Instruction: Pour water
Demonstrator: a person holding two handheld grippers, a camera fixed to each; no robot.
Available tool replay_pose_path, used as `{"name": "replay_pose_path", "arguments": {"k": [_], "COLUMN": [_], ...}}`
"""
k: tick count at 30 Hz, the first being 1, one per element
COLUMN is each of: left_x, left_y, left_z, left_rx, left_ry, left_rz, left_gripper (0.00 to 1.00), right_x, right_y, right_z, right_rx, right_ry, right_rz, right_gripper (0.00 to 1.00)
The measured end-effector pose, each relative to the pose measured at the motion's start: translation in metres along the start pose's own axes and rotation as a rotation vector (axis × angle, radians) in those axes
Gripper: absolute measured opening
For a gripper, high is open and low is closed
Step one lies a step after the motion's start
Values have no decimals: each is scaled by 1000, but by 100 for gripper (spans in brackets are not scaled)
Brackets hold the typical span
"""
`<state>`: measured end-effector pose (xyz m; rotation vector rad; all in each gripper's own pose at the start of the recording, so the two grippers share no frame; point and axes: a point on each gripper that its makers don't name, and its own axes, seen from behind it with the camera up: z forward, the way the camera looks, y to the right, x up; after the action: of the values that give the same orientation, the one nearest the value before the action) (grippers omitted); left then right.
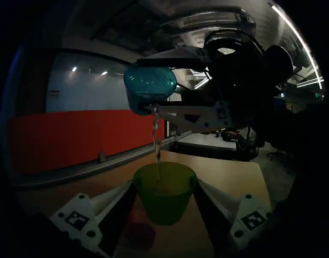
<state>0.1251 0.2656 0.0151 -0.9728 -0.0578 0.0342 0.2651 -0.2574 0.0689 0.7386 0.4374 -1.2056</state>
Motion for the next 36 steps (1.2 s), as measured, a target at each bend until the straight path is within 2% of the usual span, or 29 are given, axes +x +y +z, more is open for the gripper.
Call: {"name": "replay_pose_path", "arguments": {"k": [36], "left_x": [8], "left_y": [0], "left_z": [-3], "left_rx": [5], "left_ry": [9], "left_rz": [6], "left_gripper": [86], "right_x": [9], "right_y": [20], "right_z": [4], "right_rx": [-50], "right_ry": [7], "right_rz": [-176], "right_gripper": [94]}}
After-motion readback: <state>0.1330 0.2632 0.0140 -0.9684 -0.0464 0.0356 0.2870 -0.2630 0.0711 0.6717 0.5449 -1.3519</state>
